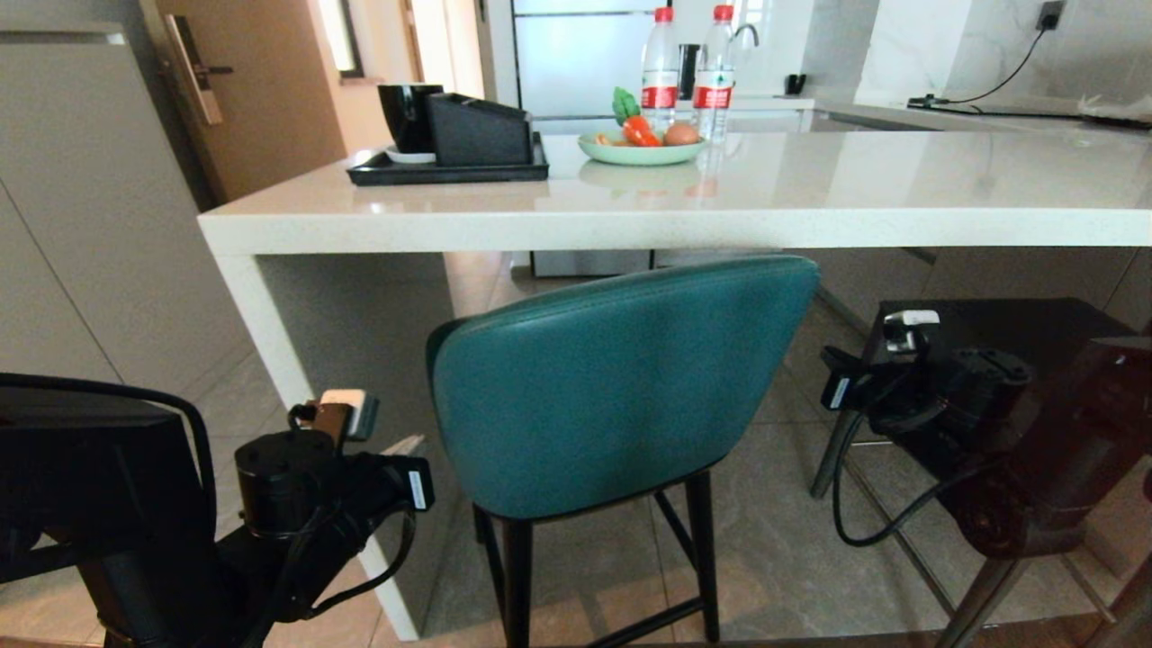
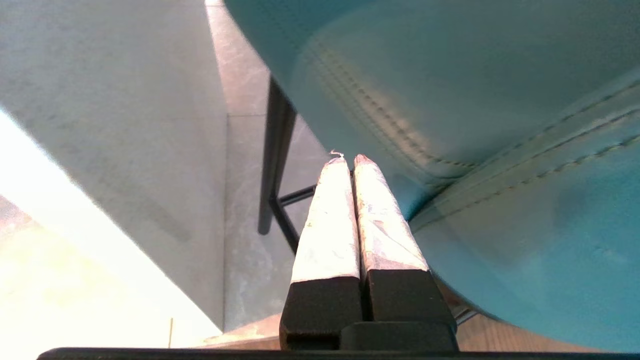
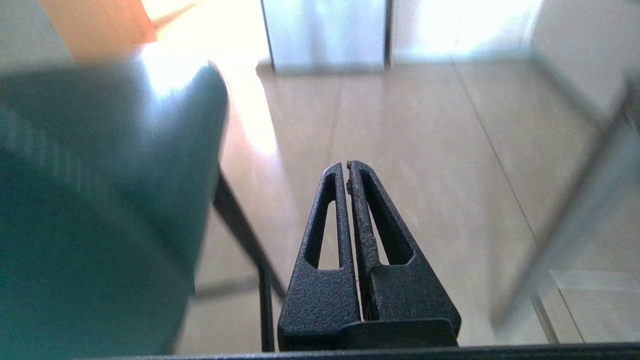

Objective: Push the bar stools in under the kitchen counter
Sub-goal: Pull the blue chair out from under the dining table

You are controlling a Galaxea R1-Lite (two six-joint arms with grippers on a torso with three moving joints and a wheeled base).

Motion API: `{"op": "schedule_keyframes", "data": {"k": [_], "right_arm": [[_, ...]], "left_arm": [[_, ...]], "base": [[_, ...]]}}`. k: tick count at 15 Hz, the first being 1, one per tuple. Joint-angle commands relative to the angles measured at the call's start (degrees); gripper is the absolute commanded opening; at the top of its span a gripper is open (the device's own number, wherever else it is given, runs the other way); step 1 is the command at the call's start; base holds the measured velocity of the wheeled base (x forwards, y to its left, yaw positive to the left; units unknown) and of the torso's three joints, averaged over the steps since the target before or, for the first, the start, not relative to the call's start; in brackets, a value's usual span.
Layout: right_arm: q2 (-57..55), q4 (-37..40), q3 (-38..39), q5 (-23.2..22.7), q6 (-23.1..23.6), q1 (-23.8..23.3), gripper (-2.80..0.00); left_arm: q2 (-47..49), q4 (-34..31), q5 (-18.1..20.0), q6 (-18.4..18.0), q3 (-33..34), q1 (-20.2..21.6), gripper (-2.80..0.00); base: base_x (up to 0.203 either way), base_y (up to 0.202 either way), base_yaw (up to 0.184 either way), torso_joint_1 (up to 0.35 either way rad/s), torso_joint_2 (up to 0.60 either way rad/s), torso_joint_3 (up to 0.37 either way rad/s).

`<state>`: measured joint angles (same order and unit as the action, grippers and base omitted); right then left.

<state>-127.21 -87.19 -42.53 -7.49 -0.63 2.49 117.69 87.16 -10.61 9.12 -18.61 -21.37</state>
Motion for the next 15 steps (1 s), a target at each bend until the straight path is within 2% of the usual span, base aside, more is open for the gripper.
{"op": "schedule_keyframes", "data": {"k": [1, 4, 7, 11, 15], "right_arm": [[-4.08, -0.27, -6.17, -0.03, -0.12, 0.81, -2.80], [-7.61, 2.98, -15.83, 0.18, -0.29, 2.79, -2.80], [-10.22, 5.52, -19.92, 0.19, -0.25, 5.98, -2.80], [-9.53, 5.45, -19.49, 0.26, -0.24, 9.87, -2.80], [-4.84, 4.03, -13.58, 0.07, -0.24, 12.62, -2.80]], "left_arm": [[-1.53, 0.50, -0.17, 0.11, 0.49, 0.25, -2.80], [-2.73, 0.50, -0.20, -0.07, 0.76, 0.45, -2.80], [-2.52, 0.50, -0.28, 0.02, 0.59, 0.24, -2.80], [-1.24, 0.50, -1.00, -0.15, 0.24, -0.51, -2.80], [-0.53, 0.50, -1.00, -0.07, 0.15, -0.35, -2.80]], "base": [[0.000, 0.000, 0.000, 0.000, 0.00, 0.000], [0.000, 0.000, 0.000, 0.000, 0.00, 0.000], [0.000, 0.000, 0.000, 0.000, 0.00, 0.000], [0.000, 0.000, 0.000, 0.000, 0.00, 0.000], [0.000, 0.000, 0.000, 0.000, 0.00, 0.000]]}}
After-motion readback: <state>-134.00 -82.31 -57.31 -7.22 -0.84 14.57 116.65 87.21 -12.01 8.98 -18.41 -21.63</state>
